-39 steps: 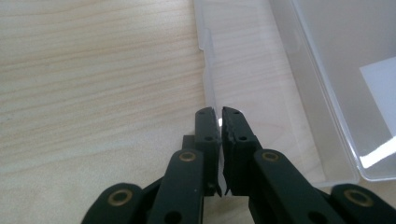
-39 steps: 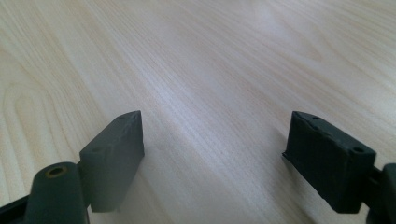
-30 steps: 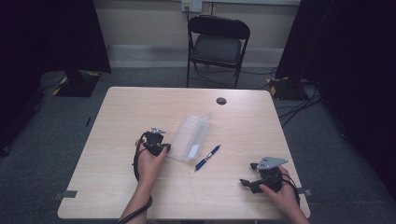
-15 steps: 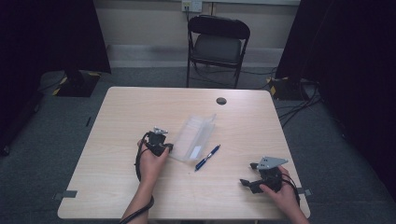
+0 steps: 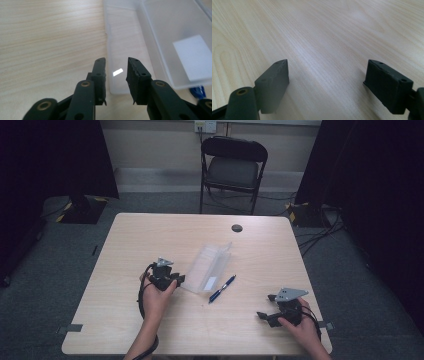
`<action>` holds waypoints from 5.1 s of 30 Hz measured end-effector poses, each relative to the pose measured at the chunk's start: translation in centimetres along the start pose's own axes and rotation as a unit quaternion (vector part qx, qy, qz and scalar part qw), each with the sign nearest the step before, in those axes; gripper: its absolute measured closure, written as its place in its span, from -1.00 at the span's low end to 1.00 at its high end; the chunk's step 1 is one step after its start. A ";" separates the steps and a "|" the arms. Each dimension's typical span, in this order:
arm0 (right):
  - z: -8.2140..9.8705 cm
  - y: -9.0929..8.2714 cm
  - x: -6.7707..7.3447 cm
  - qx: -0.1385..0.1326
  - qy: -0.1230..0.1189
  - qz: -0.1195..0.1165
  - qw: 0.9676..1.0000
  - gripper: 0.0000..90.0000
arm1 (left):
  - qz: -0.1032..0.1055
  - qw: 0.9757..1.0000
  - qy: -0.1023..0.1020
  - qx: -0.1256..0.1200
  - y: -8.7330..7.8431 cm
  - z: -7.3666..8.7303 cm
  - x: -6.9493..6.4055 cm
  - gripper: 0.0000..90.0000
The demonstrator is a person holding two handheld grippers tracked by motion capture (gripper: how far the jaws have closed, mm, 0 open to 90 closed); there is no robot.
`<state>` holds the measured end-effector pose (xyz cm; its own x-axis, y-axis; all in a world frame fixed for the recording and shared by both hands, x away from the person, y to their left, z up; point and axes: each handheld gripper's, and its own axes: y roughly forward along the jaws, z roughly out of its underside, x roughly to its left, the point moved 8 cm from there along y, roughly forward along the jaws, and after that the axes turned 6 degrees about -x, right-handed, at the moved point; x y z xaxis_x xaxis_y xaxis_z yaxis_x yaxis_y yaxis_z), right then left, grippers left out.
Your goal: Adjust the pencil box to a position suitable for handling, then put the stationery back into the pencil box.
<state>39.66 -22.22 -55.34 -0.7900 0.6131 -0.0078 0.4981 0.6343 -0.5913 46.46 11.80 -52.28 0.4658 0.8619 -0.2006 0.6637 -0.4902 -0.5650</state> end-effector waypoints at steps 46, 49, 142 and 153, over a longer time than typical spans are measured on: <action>0.0 0.0 0.0 0.000 0.001 0.001 1.000 -0.60 | 0.125 0.984 0.127 -0.003 0.5 5.2 -10.8 -0.28; 0.0 0.0 0.0 0.000 0.002 0.001 1.000 -0.60 | 0.118 0.983 0.143 0.005 1.1 5.2 -11.0 -0.19; 0.0 0.0 0.0 0.000 0.001 0.000 1.000 -0.60 | 0.107 0.984 0.145 0.013 -1.5 5.5 -8.9 0.20; 0.0 0.0 0.0 0.000 0.001 0.000 1.000 -0.60 | 0.121 0.982 0.142 0.023 0.2 5.1 -10.3 0.30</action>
<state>39.67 -22.21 -55.33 -0.7893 0.6139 -0.0062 0.4982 0.6346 -0.5908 38.84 3.48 -54.45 0.7550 0.6471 -0.1060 0.4901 -0.6642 -0.5645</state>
